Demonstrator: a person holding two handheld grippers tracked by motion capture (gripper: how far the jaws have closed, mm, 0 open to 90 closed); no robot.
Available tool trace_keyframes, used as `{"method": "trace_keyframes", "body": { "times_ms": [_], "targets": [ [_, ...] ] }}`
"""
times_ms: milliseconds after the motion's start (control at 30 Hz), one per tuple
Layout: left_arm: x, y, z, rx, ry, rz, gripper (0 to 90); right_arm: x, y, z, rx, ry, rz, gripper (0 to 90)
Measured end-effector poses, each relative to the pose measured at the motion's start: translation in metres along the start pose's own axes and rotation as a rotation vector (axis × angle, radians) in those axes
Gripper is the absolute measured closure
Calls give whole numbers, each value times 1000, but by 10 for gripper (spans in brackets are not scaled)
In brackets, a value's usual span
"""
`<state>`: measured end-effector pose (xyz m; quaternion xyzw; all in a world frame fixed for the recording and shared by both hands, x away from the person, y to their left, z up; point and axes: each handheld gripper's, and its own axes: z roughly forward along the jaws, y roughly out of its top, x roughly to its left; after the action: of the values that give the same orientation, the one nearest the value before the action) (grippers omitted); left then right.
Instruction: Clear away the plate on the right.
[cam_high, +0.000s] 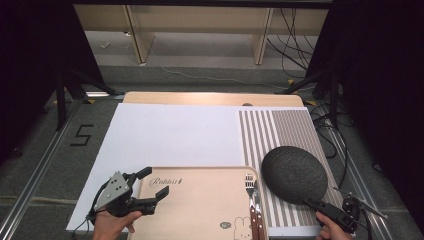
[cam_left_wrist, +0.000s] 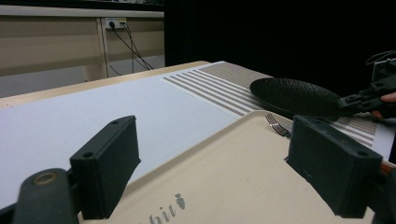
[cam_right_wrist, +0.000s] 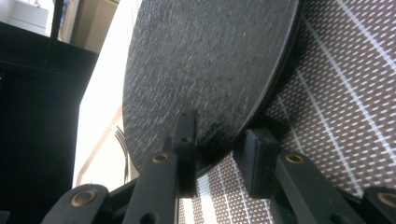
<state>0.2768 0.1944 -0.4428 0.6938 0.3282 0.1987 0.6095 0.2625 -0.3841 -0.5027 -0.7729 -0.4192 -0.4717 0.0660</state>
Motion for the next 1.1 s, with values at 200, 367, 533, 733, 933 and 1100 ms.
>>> {"method": "trace_keyframes", "body": {
  "times_ms": [200,367,533,733,933,1100],
  "targets": [
    [0,0,0,-3,-3,0,158,-2,0,1,-11,4,-34,708],
    [0,0,0,-8,-7,-2,158,-2,0,1,-12,10,2,719],
    [0,0,0,-8,-8,-3,159,-2,0,0,-7,14,10,725],
    [0,1,0,-1,-1,-1,158,-3,1,0,-11,22,46,749],
    [0,1,-1,-2,-1,0,159,-4,2,-1,-64,58,68,799],
    [0,1,0,-1,-1,-1,158,-1,2,-3,-78,75,107,833]
  ]
}}
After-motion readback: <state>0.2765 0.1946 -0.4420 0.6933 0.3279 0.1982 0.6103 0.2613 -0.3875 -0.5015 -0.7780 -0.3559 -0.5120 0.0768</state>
